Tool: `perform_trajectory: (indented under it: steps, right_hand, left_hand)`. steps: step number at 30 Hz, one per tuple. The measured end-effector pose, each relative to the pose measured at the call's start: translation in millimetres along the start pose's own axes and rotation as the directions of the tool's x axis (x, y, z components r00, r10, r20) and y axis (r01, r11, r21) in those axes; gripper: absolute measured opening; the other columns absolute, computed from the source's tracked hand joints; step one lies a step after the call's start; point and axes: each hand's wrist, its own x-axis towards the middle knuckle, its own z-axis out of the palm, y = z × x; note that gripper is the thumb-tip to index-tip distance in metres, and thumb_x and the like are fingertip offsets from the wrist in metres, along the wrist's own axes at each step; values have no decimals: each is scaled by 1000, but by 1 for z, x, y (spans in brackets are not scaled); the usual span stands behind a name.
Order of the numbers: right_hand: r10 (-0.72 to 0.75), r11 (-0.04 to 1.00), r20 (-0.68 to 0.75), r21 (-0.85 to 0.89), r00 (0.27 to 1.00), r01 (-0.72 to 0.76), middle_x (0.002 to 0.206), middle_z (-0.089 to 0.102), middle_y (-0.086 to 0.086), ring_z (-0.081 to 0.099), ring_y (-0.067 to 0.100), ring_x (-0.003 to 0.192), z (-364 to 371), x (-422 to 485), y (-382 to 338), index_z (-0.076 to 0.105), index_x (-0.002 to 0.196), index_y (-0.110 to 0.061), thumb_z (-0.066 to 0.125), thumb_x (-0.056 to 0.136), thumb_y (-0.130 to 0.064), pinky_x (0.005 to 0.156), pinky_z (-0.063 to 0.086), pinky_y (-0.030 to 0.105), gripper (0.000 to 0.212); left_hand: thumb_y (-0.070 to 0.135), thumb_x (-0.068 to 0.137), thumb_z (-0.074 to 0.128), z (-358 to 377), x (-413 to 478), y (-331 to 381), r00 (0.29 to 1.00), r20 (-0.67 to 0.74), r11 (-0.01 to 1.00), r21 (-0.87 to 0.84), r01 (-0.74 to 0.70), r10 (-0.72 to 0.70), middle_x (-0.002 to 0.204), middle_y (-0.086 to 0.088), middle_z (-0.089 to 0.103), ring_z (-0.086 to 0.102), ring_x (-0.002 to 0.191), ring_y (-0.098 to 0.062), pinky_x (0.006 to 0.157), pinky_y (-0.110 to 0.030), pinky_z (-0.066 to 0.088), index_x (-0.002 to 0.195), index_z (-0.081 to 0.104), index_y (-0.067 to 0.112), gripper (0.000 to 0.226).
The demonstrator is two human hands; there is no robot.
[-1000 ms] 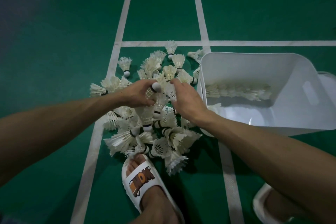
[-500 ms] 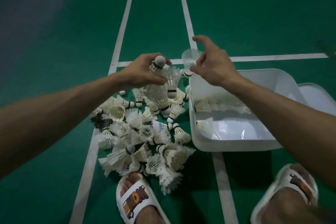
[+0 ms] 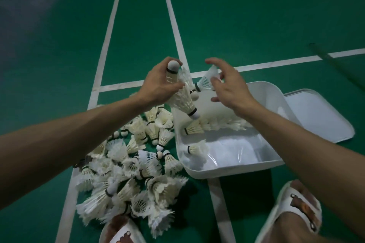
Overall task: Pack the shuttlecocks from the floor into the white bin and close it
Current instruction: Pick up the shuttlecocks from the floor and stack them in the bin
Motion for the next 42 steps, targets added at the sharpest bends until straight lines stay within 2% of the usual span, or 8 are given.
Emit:
perform_trajectory:
  steps: [3,7,12,16,22,32,39,42]
  right_hand:
    - [39,997,-26,61,999,-37,84,54,-7,61,17,77,10,-10,15,58,130,-26,61,93,-23,77,59,43,37]
    - [84,996,-32,21,996,-83,104,55,-3,56,13,95,7,-14,28,53,134,-21,79,73,-45,79,46,24,70]
    - [94,995,-44,33,995,-92,108,50,-3,55,14,98,1,-12,32,49,136,-18,84,70,-38,77,51,27,77]
    - [120,992,-62,39,991,-118,109,50,-2,57,13,92,-6,-11,37,48,136,-20,84,70,-33,48,48,14,76]
    - [102,995,-29,-20,994,-103,108,52,-3,52,11,97,-13,-12,50,52,132,-21,85,68,-38,75,41,19,74]
    - [99,964,-25,-244,995,-102,114,43,-2,49,14,99,-43,-3,105,59,108,-27,78,75,-15,78,42,16,40]
    - [108,937,174,-348,979,-42,125,40,0,44,14,106,-49,-6,119,59,106,-27,80,72,-16,87,39,22,42]
    - [173,944,218,-316,961,-98,118,50,2,58,15,90,-50,-8,122,57,105,-25,81,73,-15,65,49,20,42]
  left_hand:
    - [10,82,71,25,6,2,997,-43,996,-52,67,-69,95,4,59,62,85,-16,73,-31,56,110,53,19,35]
    - [8,82,70,44,11,3,986,13,972,-165,167,-167,97,-7,63,64,82,-22,66,-36,56,110,54,16,33]
    - [19,79,73,53,10,6,945,195,869,-379,319,-262,97,-6,61,65,81,-21,67,-40,56,116,50,18,44]
    - [5,57,82,52,7,-1,918,363,842,-434,319,-160,116,-20,59,65,102,-30,85,-42,56,129,42,13,83]
    - [-3,56,81,58,9,-2,905,416,887,-384,258,-83,121,-19,51,63,105,-32,87,-43,55,135,38,25,94]
    - [-8,64,77,60,9,-18,845,511,902,-274,334,-158,115,-11,57,63,103,-29,87,-40,56,133,44,18,81]
    - [-9,63,74,66,8,-12,624,759,926,-78,370,-186,120,-9,54,63,103,-23,78,-33,57,135,41,28,87]
    - [-10,66,75,73,5,-21,548,805,935,25,354,-229,118,-9,57,64,102,-23,76,-33,57,136,39,30,88]
